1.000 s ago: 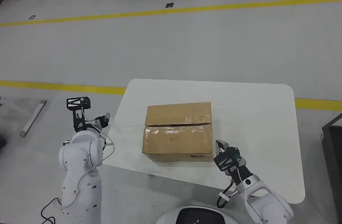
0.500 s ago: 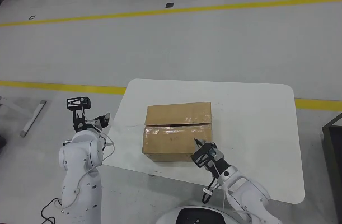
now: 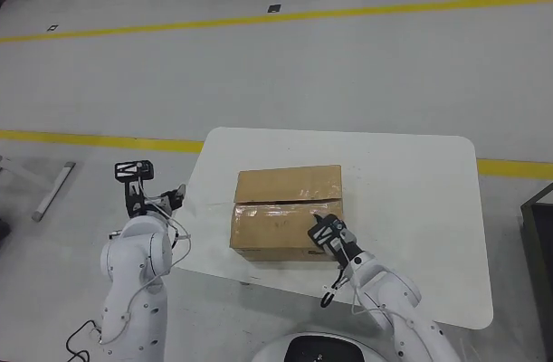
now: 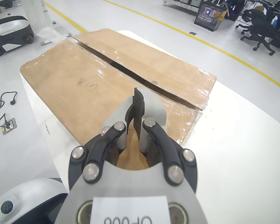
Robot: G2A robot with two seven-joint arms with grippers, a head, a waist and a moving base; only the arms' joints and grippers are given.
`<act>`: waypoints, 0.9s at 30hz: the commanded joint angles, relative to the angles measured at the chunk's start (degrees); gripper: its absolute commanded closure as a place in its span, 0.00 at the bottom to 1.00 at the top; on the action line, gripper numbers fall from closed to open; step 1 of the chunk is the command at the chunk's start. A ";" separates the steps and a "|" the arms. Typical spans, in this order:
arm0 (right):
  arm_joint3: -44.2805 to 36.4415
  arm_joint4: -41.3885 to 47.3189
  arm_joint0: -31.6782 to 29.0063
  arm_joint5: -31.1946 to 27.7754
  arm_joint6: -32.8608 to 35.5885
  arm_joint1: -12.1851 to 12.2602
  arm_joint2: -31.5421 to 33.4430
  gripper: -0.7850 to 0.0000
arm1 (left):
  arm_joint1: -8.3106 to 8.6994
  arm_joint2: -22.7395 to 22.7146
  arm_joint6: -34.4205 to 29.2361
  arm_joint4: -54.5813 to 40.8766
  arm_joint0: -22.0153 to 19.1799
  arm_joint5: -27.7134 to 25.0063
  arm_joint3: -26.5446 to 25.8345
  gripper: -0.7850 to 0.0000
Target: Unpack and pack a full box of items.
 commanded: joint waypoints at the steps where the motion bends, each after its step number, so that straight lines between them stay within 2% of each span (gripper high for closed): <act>1: 0.45 0.27 -0.04 0.02 0.15 -0.03 0.27 1.00 | 0.31 -1.76 -0.25 0.07 -1.66 0.10 1.10 0.00; 9: 1.13 0.68 -0.37 -0.05 0.33 -0.10 1.18 1.00 | 1.61 -6.12 -2.16 -0.73 -7.77 -1.35 4.28 0.00; 16: 1.96 0.91 -0.03 -0.18 0.50 -0.32 1.44 1.00 | 2.47 -8.34 -6.19 -4.11 -11.10 -2.03 4.99 0.00; 27: 2.99 0.88 0.42 -0.32 0.58 -0.69 1.51 1.00 | 4.08 -10.34 -6.55 -3.91 -14.91 -2.84 7.27 0.00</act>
